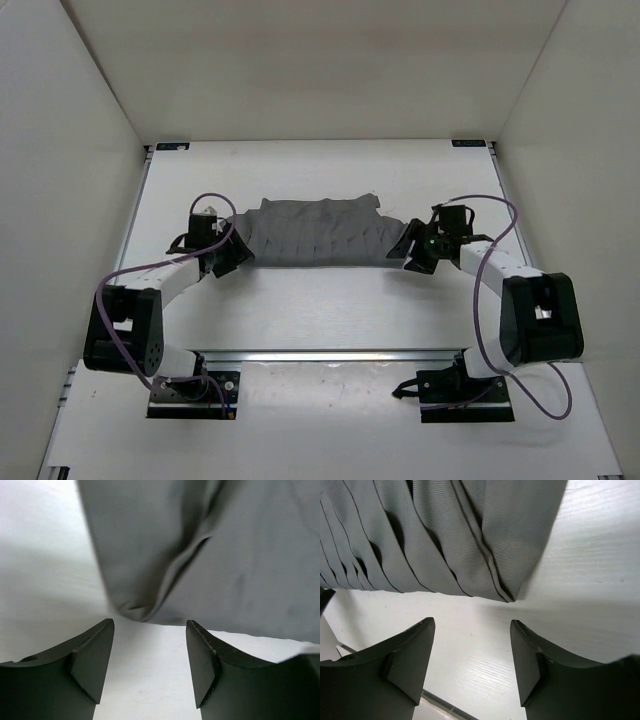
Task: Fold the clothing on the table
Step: Fold the skirt
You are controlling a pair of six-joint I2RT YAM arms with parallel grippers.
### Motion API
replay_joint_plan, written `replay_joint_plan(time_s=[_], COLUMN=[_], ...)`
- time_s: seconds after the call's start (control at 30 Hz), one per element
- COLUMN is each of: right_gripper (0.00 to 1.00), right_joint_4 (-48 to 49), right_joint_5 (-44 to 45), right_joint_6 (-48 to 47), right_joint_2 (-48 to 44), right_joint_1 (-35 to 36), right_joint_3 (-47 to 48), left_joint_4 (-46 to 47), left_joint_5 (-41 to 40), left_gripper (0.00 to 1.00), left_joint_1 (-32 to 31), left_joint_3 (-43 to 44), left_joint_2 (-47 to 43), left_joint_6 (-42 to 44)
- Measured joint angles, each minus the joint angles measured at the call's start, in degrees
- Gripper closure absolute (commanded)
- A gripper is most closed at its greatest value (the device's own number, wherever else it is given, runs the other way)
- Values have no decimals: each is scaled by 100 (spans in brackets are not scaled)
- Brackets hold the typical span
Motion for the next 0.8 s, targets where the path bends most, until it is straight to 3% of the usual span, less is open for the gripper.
replay_joint_plan(time_s=[0.33, 0.43, 0.57, 0.67, 0.7, 0.77, 0.8], right_gripper=[40, 39, 40, 51, 66, 97, 100], right_joint_4=[820, 1036, 1303, 1574, 1674, 1834, 1884], right_joint_5=[31, 31, 52, 0, -20, -31, -33], right_joint_6=[564, 675, 772, 870, 907, 927, 929], right_joint_2=[-197, -120, 116, 352, 435, 619, 726], right_joint_1=[42, 48, 74, 74, 74, 94, 96], right_joint_3=[-649, -699, -739, -719, -715, -688, -675], left_joint_4=[317, 614, 841, 953, 986, 1049, 1067], left_joint_5=[-492, -597, -708, -726, -723, -719, -717], left_gripper=[36, 48, 75, 94, 99, 100, 100], left_joint_1=[-37, -37, -37, -33, -37, -44, -46], left_joint_3=[-138, -262, -275, -273, -264, -249, -240], left_joint_2=[282, 297, 463, 586, 605, 645, 667], left_joint_6=[-236, -398, -505, -527, -522, -516, -514])
